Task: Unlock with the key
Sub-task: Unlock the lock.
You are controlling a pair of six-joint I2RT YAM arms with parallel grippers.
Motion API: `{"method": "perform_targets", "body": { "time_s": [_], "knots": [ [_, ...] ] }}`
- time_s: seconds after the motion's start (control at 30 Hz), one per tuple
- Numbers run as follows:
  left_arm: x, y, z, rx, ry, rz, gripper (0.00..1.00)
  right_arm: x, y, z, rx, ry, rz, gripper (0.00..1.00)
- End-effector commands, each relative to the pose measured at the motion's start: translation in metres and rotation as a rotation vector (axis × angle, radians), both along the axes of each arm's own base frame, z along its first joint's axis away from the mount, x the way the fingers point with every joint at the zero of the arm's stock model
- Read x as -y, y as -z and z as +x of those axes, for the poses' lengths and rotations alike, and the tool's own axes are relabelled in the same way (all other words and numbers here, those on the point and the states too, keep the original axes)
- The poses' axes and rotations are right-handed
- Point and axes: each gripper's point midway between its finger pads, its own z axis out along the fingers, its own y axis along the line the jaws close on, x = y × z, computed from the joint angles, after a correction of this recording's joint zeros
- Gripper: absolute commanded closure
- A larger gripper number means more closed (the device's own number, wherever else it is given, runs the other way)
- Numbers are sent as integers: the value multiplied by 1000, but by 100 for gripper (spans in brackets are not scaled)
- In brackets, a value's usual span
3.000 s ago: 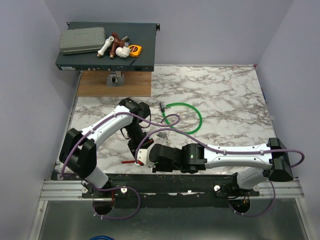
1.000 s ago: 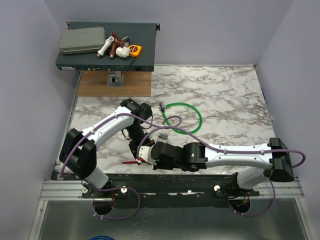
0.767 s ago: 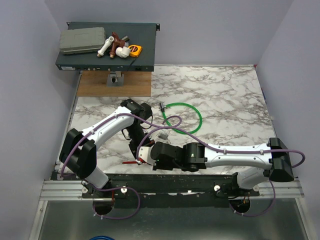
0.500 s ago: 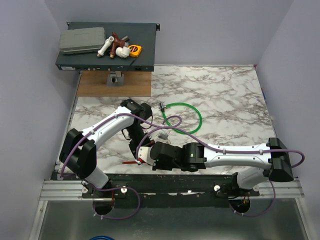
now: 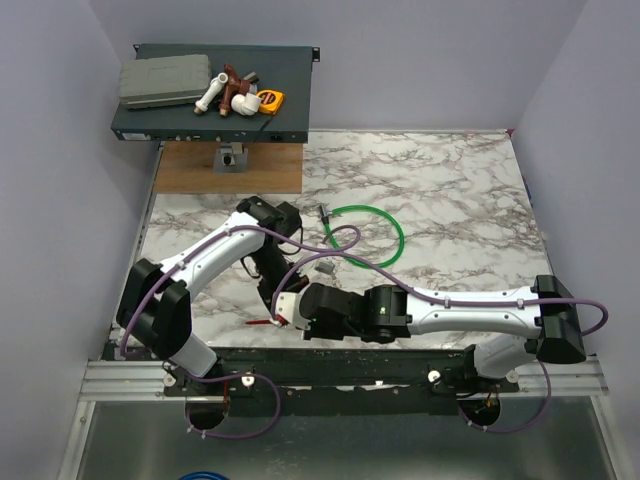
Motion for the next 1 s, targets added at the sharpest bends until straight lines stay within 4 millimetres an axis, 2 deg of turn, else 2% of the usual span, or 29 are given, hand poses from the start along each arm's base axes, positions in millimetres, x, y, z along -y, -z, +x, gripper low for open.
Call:
{"method": "perform_targets", "body": {
  "time_s": [0.0,0.13,0.3,0.67,0.8,0.97],
  "knots": [
    [25,-22,14,29,-82,-178,100,-20,-8,0,-7,5,86,99],
    [29,-29,18,36,-100,-221,100,-20,-6,4,6,31,113,99],
    [34,-31,17,25,-103,-259,100,-25,-19,13,43,76,207,99],
    [37,-45,25,52,-135,-339,100,-39,-75,34,94,236,548,99],
    [37,-45,29,64,-130,-338,100,-45,-86,30,98,188,584,99],
    [42,-54,36,86,-133,-374,100,-58,-89,13,44,83,599,99]
  ]
}}
